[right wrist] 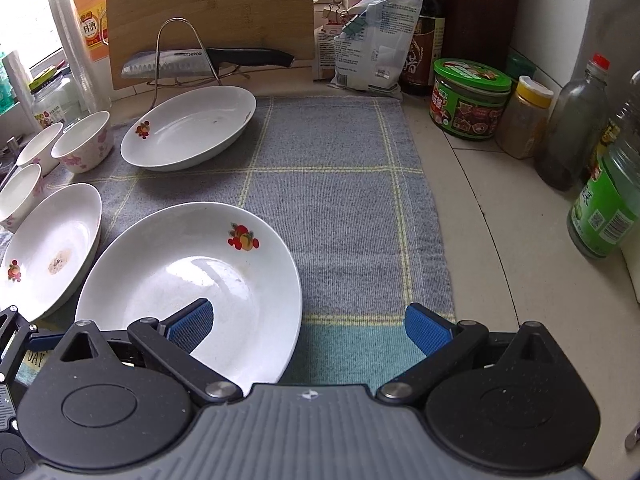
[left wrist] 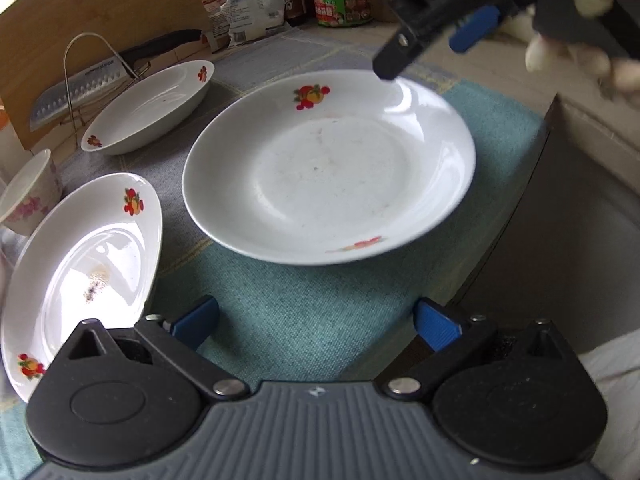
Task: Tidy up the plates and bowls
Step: 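Close the right gripper on the rim of the unstained plate, then lift the held plate with the right gripper and carry it across the towel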
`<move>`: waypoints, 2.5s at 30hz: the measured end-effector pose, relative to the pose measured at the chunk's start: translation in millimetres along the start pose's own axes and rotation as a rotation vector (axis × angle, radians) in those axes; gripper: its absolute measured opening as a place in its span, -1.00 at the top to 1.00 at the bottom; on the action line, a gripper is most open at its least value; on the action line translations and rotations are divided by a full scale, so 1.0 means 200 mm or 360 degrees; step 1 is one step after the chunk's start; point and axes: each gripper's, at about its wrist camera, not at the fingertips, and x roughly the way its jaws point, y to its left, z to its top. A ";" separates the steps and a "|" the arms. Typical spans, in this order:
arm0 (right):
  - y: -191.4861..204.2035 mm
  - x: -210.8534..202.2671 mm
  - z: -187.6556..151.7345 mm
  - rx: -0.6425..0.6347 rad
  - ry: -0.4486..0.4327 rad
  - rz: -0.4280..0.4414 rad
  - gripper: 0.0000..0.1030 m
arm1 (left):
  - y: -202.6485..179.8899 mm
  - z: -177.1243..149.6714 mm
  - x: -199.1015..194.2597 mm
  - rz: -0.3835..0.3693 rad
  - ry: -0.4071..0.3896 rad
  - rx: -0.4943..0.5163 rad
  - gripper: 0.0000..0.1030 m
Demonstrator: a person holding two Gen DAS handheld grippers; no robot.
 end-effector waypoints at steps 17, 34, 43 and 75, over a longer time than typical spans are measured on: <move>-0.08 0.11 0.08 -0.0114 0.0039 0.0087 -1.00 | 0.10 0.04 -0.02 -0.0175 -0.0105 -0.0271 -0.98; 0.07 0.26 0.11 -0.0279 0.0224 0.0373 -1.00 | 0.12 0.04 0.04 -0.0219 -0.0268 -0.0263 -1.00; 0.16 0.31 0.07 -0.0539 0.0331 0.0276 -1.00 | 0.12 0.02 0.04 -0.0233 -0.0314 -0.0244 -1.00; 0.11 0.41 0.27 -0.0614 0.0584 0.0895 -1.00 | 0.13 0.02 0.04 -0.0281 -0.0382 -0.0166 -1.00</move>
